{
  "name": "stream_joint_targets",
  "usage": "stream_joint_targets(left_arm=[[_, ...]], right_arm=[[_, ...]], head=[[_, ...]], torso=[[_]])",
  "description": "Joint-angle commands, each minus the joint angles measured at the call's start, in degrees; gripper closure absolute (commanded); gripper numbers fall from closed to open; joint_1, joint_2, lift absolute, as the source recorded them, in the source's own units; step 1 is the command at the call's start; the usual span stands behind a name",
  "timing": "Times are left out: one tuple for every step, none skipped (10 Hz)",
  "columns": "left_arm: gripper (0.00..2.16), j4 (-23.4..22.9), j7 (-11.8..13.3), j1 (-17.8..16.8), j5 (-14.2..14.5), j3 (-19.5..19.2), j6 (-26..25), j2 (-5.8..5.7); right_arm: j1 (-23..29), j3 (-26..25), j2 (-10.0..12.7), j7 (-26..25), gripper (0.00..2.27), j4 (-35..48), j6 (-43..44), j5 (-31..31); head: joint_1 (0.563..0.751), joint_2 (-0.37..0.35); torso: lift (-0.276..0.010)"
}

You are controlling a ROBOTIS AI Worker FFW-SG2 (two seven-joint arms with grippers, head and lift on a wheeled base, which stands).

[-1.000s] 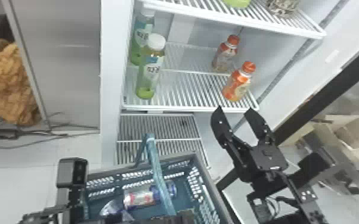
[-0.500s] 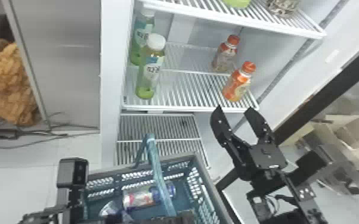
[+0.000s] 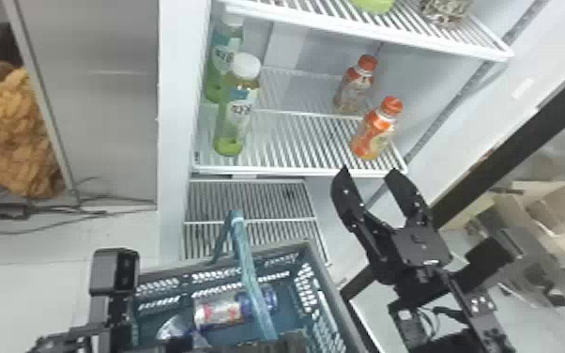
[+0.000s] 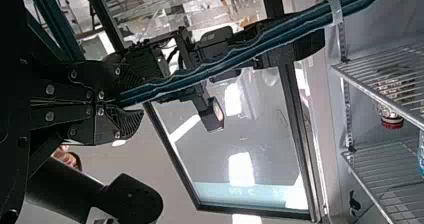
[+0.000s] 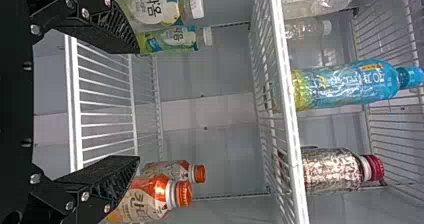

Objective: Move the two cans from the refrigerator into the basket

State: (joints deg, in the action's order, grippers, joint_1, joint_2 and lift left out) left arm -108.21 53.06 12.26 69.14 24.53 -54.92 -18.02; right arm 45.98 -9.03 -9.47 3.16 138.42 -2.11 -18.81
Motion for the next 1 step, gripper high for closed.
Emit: stream_joint_targets(left_arm=[[1.16, 0.0, -0.07, -0.03, -0.01, 0.04, -0.07, 0.0]], right_arm=[[0.0, 0.0, 0.06, 0.0, 0.28, 0.02, 0.0, 0.07]], head=[[0.695, -0.35]], torso=[[-0.276]])
